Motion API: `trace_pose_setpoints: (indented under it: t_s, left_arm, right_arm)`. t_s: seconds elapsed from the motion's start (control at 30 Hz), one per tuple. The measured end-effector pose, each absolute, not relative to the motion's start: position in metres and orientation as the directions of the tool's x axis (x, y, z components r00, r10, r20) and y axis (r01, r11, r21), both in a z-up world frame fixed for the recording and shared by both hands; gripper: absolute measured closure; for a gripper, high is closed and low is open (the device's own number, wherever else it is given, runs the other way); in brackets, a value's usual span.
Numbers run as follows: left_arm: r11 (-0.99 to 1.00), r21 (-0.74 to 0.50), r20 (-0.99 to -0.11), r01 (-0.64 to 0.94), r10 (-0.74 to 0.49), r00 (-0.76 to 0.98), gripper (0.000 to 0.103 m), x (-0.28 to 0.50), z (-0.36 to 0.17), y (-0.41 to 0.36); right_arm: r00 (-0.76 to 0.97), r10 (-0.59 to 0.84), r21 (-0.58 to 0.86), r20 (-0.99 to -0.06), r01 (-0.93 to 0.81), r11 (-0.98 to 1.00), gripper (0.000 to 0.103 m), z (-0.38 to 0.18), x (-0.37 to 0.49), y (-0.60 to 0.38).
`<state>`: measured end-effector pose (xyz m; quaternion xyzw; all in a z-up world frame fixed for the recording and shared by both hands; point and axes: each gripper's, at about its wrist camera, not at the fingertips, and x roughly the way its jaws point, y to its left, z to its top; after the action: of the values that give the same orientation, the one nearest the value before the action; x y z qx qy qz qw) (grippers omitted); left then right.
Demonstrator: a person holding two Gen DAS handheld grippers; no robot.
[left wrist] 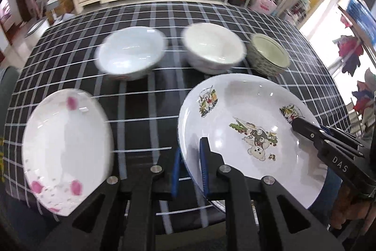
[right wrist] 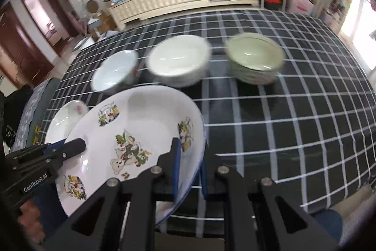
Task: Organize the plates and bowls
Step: 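Carry the cartoon-print plate onto the plate stack and open the left tool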
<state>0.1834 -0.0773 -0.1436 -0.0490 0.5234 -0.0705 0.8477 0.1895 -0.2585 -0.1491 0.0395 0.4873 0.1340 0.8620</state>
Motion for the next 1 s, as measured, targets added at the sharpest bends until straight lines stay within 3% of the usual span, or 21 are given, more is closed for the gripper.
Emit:
trace_pose_setpoints:
  t_s: [0.5,1.0]
  left_arm:
    - [0.979,-0.151,-0.878,-0.138,-0.068,0.475,0.090,0.151,-0.134,0.063]
    - [0.964,-0.105,-0.897,-0.244,0.014,0.442,0.090,0.135,-0.151,0.133]
  right_arm:
    - [0.425,0.348,0.198,-0.836,-0.359,0.912,0.084,-0.155,0.205,-0.132]
    - [0.361,0.338,0.178,-0.869,-0.408,0.895,0.084,-0.179,0.200,-0.069]
